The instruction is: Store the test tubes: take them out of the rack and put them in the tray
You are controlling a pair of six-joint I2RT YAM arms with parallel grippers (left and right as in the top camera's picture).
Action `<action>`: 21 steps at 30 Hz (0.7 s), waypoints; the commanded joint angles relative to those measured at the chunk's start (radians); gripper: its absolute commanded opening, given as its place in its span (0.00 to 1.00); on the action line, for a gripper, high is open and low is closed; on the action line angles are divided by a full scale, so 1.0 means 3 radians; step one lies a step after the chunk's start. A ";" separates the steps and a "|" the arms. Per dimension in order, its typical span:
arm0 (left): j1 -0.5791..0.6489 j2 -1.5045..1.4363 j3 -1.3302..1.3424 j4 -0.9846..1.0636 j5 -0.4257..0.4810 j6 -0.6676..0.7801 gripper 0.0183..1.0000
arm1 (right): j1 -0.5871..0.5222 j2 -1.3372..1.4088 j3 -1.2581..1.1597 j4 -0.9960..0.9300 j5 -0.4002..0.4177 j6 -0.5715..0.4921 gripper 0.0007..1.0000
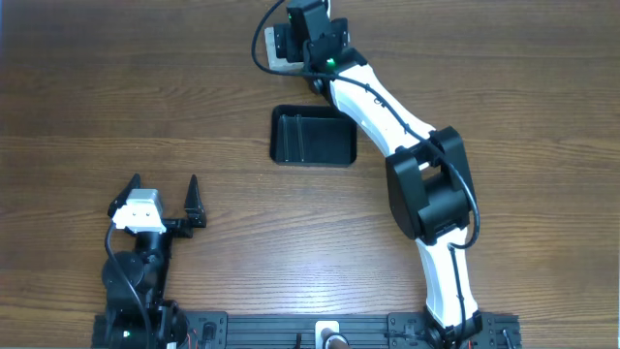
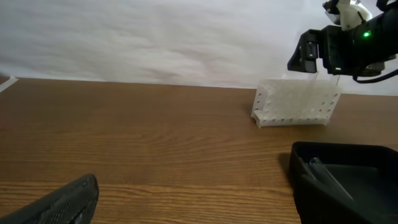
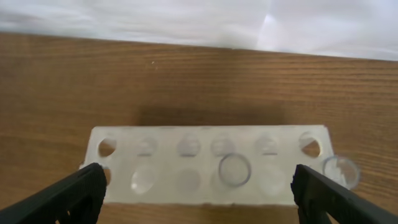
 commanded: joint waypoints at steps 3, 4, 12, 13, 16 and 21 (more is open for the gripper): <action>0.0019 -0.0027 -0.0017 -0.0013 0.0045 0.0024 1.00 | -0.0008 0.0131 0.0097 0.0135 0.0067 -0.0036 0.92; 0.0019 -0.0027 -0.0017 -0.0011 0.0043 0.0024 1.00 | -0.0008 0.0132 0.0097 0.0141 0.0069 -0.0034 0.90; 0.0019 -0.0027 -0.0017 -0.0011 0.0043 0.0024 1.00 | -0.0011 0.0160 0.0095 0.0132 0.0121 -0.0036 0.79; 0.0019 -0.0027 -0.0017 -0.0011 0.0043 0.0024 1.00 | -0.0011 0.0169 0.0095 0.0127 0.0151 -0.0036 0.77; 0.0019 -0.0027 -0.0017 -0.0011 0.0045 0.0024 1.00 | -0.0011 0.0175 0.0095 0.0116 0.0205 -0.0036 0.74; 0.0019 -0.0027 -0.0017 -0.0011 0.0043 0.0024 1.00 | -0.0014 0.0175 0.0094 0.0117 0.0219 -0.0037 0.62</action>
